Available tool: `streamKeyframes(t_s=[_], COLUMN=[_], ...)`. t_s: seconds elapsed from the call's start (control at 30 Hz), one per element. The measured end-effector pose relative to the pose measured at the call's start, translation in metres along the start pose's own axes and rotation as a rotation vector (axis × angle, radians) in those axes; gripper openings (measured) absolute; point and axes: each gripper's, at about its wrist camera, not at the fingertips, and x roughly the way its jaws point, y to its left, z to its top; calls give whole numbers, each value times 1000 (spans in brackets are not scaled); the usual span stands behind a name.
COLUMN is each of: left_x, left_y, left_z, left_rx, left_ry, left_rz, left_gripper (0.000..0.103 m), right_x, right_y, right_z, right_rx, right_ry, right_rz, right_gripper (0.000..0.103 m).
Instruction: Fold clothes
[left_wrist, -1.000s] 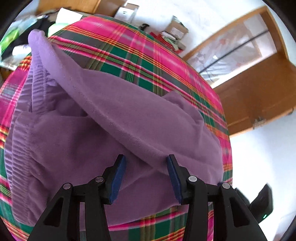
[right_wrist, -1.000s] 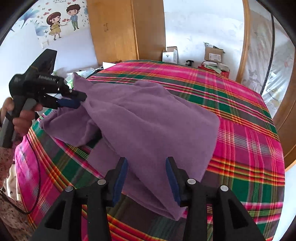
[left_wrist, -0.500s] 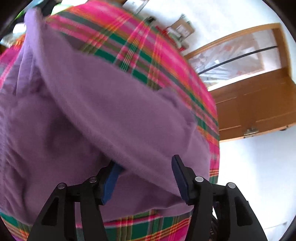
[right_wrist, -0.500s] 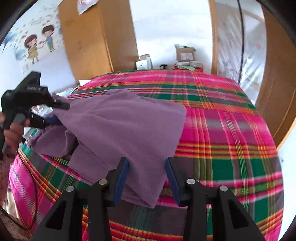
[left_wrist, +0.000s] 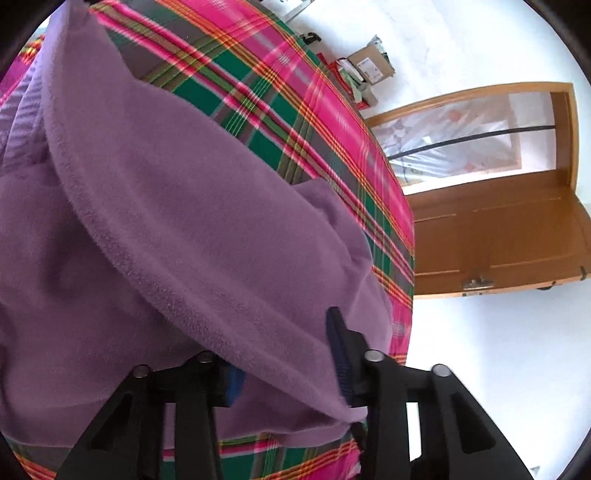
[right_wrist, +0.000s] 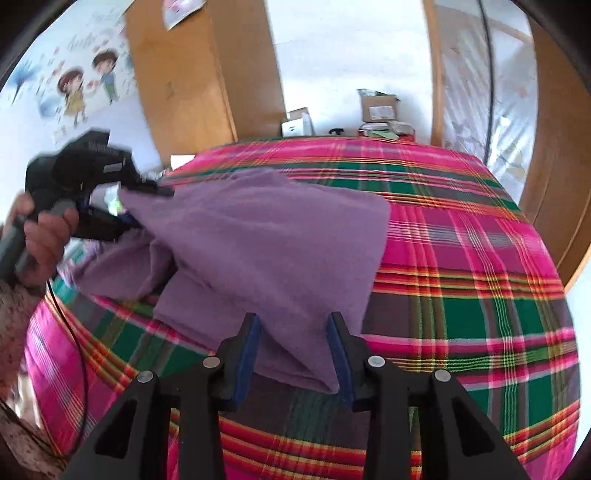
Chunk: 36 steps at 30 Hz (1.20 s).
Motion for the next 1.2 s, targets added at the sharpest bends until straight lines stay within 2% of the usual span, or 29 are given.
streamKeyframes(t_s=[0.13,0.23,0.5,0.67,0.73,0.8,0.9,1.0,1.13,1.2], left_x=[-5,-17,-32,-48,-55,-59,-67,-70,-72,-73], left_y=[-10,-17,-28,-35,-38,-40,-37,-33,-30,-33], left_z=[-2,2,7,12,14,18,21,23,23,22], left_rx=[30,47,71,82,88,84,85,83,85,100], left_ry=[-37,-78,-125,-171,-190,-196,-212,-221,-206,-199], left_rz=[-9,-53,-95,-135,-142,-148,-143,-130,-150,-159], left_gripper=[6,5,4,4,4,4,4,4,4,4], right_x=[-1,-1,-2,0,-4,-6,-9,-21,-65,-81], right_y=[-5,0,11,3,-1,-1,5,10,13,20], right_z=[0,-3,-7,-5,-3,0,10,24,57,72], right_rx=[19,-5,-74,-46,-22,-5,-16,-29,-52,-89], right_ry=[5,14,23,29,6,-13,-53,-126,-288,-341], right_rz=[-26,-48,-128,-174,-169,-171,-204,-243,-284,-312], right_gripper=[39,39,39,36,31,19,10,9,8,8])
